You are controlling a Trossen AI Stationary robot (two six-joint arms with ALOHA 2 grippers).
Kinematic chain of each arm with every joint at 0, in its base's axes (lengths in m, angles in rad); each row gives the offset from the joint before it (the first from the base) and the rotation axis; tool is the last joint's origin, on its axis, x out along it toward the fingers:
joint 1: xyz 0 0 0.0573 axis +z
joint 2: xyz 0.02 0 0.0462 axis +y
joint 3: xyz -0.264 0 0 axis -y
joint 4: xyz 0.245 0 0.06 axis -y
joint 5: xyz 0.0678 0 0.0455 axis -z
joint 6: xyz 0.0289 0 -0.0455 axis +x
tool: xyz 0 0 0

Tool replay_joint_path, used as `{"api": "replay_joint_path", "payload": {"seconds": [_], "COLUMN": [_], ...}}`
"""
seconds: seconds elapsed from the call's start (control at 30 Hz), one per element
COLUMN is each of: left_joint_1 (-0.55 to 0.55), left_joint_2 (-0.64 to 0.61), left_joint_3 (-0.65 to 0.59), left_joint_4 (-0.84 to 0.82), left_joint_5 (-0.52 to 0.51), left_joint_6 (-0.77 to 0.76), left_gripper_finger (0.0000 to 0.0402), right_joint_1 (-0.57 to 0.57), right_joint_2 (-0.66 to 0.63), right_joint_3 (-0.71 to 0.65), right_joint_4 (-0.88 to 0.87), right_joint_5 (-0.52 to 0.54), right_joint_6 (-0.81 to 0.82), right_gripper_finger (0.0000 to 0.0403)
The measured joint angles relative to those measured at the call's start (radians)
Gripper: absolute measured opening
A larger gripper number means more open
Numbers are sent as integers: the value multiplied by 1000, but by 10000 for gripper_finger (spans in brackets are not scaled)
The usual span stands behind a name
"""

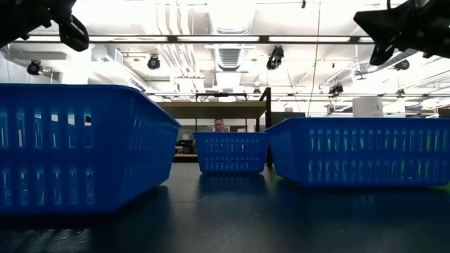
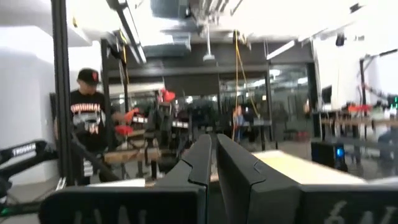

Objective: Stack baskets on shelf by color
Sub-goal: Put the top blue bin on the shelf

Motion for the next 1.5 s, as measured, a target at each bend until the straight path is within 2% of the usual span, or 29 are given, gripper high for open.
{"api": "replay_joint_path", "payload": {"seconds": [0.2, 0.4, 0.73, 1.13, 1.3, 1.5], "left_joint_1": [0, 0, 0, 0, 0, 0], "left_joint_2": [-1, 1, -2, 33, 52, 56], "left_joint_3": [1, 1, 3, 1, 1, 1], "left_joint_4": [54, 102, 123, 117, 125, 135], "left_joint_5": [0, 0, -11, -12, -12, -13], "left_joint_6": [10, 148, 485, 512, 517, 517], "left_gripper_finger": [0, 0, 0, 0, 0, 0], "right_joint_1": [0, 0, 3, 85, 129, 167], "right_joint_2": [135, 246, 394, 607, 726, 868], "right_joint_3": [0, 2, 120, 232, 311, 421], "right_joint_4": [136, 234, 232, 222, 251, 245], "right_joint_5": [0, 0, -7, -1, 48, 52], "right_joint_6": [-29, -37, -48, -122, -171, -221], "right_gripper_finger": [18, 18, 18, 18, 18, 18]}}
